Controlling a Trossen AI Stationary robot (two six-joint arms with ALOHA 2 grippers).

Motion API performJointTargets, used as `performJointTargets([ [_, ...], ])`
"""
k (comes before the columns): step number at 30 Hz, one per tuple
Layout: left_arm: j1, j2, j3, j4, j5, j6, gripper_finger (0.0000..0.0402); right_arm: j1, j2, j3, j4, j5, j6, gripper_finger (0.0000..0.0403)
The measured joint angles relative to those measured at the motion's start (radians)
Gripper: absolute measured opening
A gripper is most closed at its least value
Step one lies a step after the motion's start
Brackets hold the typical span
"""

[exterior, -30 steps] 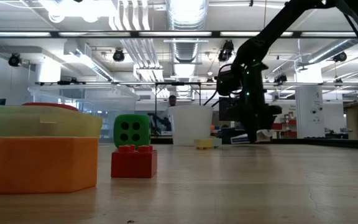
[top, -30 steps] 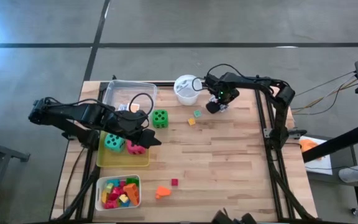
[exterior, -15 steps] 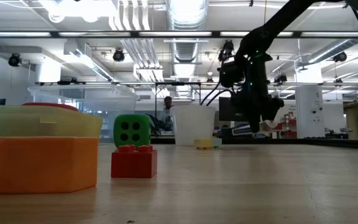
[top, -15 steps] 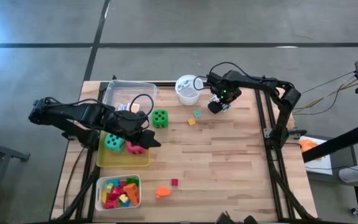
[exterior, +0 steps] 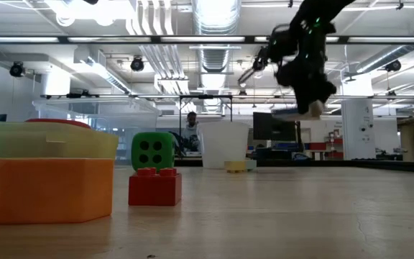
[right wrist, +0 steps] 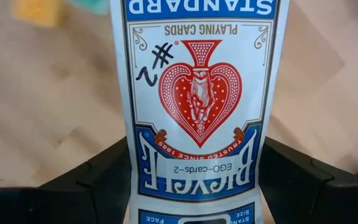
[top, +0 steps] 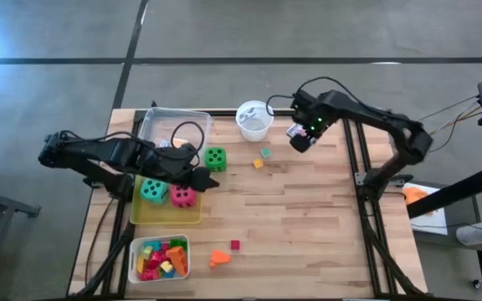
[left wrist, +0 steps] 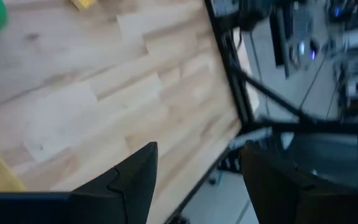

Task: Pick & Place Toys
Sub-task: Put the red deck of cards into the transparent bin

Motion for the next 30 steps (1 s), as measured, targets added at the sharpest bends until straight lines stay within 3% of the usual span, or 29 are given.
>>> performJointTargets([
  [6, 0.085, 0.0, -0.016, 0.09, -0.014, -0.052, 0.022, 0.116, -0.152, 0.0, -0.035, -0.124, 0.019, 0.0281],
  [12, 0.215, 0.012, -0.106, 0.383, 0.203, -0.041, 0.022, 0.282, -0.23, 0.001, -0.034, -0.128, 0.108, 0.0281],
  [21, 0.327, 0.165, -0.26, 0.824, 0.466, -0.16, 0.022, 0.455, -0.221, 0.004, 0.046, -0.118, 0.229, 0.0281],
  [30, 0.332, 0.314, -0.263, 1.04, 0.495, -0.235, 0.022, 0.559, -0.157, 0.112, 0.063, -0.114, 0.254, 0.0281],
])
